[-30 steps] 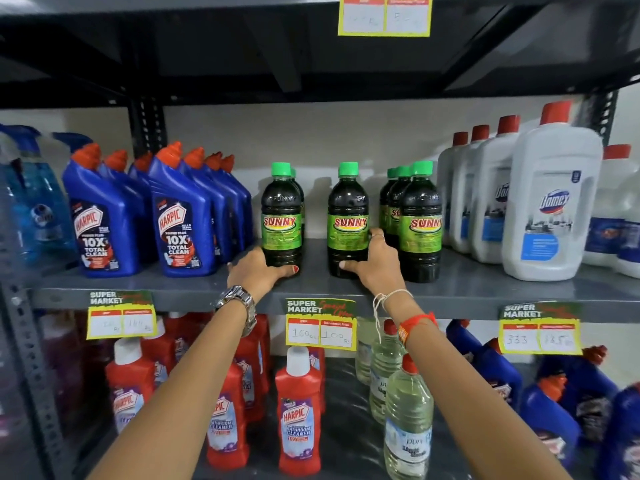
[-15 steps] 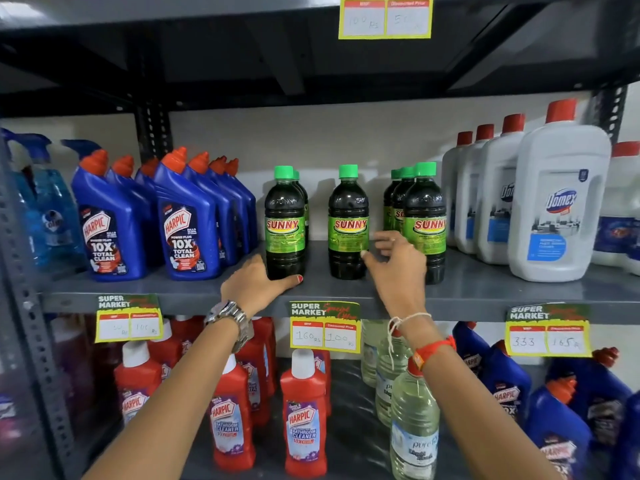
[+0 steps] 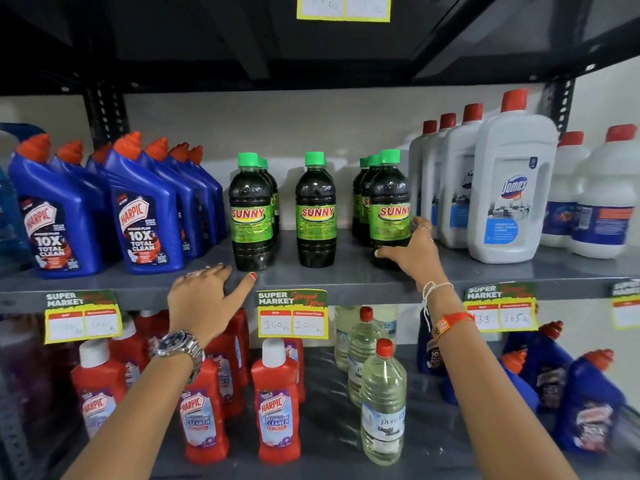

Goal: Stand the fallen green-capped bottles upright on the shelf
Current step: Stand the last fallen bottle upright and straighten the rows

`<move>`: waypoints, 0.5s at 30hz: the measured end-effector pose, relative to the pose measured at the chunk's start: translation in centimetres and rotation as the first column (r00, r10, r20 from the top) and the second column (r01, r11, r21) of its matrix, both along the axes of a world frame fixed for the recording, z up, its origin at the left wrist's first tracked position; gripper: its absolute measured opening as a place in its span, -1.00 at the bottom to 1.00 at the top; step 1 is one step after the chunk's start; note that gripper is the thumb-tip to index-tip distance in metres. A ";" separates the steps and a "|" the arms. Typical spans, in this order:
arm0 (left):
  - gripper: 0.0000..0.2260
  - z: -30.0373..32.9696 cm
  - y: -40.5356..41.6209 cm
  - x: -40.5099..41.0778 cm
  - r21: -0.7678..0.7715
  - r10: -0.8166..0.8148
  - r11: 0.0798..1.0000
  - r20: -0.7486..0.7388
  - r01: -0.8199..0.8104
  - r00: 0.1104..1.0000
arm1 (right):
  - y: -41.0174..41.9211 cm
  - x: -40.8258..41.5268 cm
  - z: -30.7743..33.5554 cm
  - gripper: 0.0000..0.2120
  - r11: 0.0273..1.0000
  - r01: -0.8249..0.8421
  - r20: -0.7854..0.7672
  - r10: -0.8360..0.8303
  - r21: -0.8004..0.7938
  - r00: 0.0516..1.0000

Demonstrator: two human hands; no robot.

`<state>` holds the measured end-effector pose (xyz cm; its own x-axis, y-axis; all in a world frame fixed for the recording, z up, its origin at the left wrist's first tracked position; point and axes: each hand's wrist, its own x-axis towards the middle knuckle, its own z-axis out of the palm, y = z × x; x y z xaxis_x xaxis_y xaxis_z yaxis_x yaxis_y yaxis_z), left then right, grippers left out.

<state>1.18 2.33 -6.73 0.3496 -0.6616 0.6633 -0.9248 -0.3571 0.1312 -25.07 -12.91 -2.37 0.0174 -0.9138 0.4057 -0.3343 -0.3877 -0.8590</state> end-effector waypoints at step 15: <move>-0.27 0.1 0.4 -0.7 -0.033 0.001 0.999 0.005 -0.001 1.000 | 0.4 1.0 0.3 -0.32 0.998 0.023 -0.065 -0.027 -0.066 0.998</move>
